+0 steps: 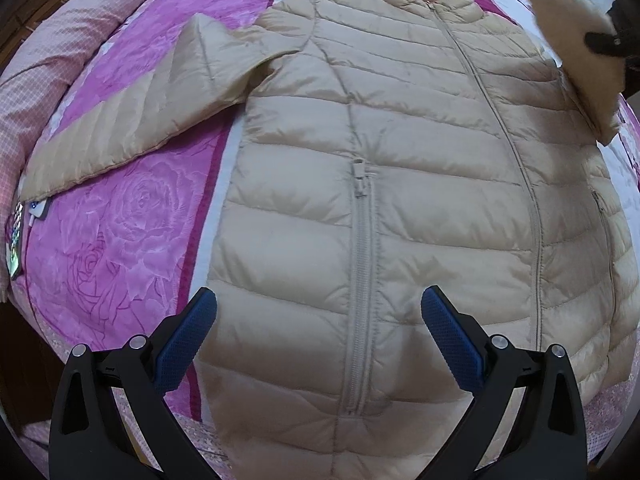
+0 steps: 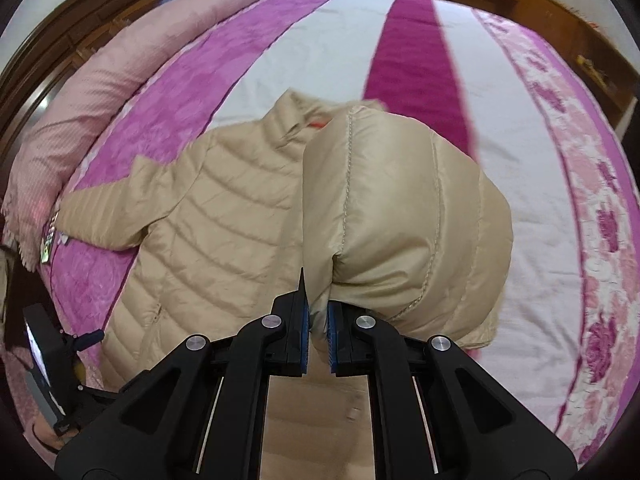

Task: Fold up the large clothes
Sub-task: 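Fold the held sleeve across the jacket body and open the right tool, then grasp the other sleeve near the shoulder with the left tool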

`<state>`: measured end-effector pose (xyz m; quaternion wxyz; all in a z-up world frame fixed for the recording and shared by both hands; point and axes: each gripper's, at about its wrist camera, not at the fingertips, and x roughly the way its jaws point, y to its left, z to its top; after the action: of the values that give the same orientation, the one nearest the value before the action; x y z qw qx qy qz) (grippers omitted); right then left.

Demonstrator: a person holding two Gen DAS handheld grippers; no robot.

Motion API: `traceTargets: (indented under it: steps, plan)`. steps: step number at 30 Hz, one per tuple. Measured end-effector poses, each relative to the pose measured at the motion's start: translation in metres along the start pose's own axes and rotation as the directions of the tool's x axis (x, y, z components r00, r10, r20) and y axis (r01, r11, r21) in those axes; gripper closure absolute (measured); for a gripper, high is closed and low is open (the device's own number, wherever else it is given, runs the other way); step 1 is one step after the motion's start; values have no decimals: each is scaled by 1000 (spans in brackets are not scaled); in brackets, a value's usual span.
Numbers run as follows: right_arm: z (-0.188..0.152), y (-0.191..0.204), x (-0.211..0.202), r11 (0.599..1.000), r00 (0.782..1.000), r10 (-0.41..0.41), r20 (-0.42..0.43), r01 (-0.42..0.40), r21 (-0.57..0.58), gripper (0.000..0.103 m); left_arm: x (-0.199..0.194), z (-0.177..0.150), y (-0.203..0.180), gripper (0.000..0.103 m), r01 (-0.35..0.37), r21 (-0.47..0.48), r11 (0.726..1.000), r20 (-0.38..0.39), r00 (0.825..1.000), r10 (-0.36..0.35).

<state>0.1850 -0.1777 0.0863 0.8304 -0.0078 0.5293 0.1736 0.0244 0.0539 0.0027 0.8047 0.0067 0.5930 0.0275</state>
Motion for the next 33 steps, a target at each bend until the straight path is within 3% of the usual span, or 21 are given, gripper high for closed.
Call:
traceTargets:
  steps: [10,12,16,23,27,33]
  plan:
    - [2,31,79,999,992,33,-123,-31,17,94,10,7,22,5,-4,-23,1000,1,1000,4]
    - [2,31,90,998,988,52,-144,-47,38,88,11,7,25,5,-6,-24,1000,2,1000,7]
    - [-3,25,104,981,975,148,-164,-124,147,65,14,9,29,5,-4,-32,999,7,1000,4]
    - [-16,26,58,971,974,195,-115,-175,160,28,8,16,17,5,22,-10,1000,33,999,-22]
    - [-33,14,23,975,981,175,-87,-160,156,19,1,25,-2,5,27,41,999,60,998,-29]
    - [-73,-37,-10,975,994,69,-80,-50,217,12,-16,41,-42,5,59,84,995,100,993,-67]
